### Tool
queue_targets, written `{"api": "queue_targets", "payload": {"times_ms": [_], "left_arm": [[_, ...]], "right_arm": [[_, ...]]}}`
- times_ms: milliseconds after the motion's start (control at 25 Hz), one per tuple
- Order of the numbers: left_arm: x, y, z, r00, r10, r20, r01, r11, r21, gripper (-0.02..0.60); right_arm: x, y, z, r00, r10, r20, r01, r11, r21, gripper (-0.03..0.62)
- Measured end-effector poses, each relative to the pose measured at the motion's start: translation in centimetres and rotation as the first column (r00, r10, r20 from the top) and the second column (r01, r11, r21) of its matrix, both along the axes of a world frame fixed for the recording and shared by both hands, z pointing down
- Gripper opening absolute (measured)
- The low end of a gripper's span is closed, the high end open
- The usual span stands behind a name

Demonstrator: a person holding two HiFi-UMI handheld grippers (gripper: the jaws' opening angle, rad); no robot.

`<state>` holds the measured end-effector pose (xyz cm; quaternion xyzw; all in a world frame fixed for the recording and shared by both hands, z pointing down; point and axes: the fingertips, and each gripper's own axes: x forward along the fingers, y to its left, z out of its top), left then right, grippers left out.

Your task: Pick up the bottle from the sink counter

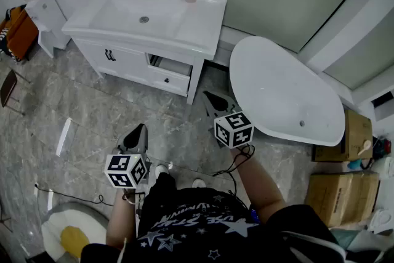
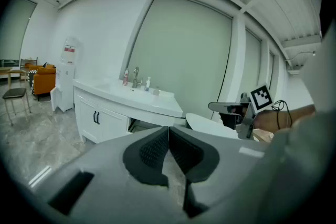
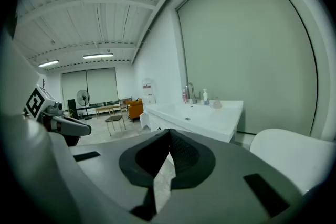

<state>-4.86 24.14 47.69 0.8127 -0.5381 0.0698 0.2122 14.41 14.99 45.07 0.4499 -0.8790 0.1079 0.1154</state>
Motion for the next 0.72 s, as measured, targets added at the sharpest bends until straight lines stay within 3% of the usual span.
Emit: {"api": "queue_targets", "payload": {"times_ms": [360,600,720], "left_arm": [[-4.5,-3.3,1.0,1.0,0.011,-0.009,-0.012,1.0,-0.011,0.02],[-8.8,-5.1,1.4,0.999,0.029,-0.027,-0.029,0.999,-0.013,0.02],[-10.6,-6.2,1.3,0.999,0.046,-0.026,-0.047,0.999,-0.006,0.02]], "right_arm": [[-3.7,-3.2,0.8,0.999,0.053,-0.004,-0.053,0.999,-0.01,0.002],[-6.4,-5.7,-0.6,0.99,0.12,0.072,-0.121,0.992,0.019,0.002],[-7.2,-6.7,-1.4,0.985,0.161,0.065,-0.163,0.986,0.041,0.003]]}}
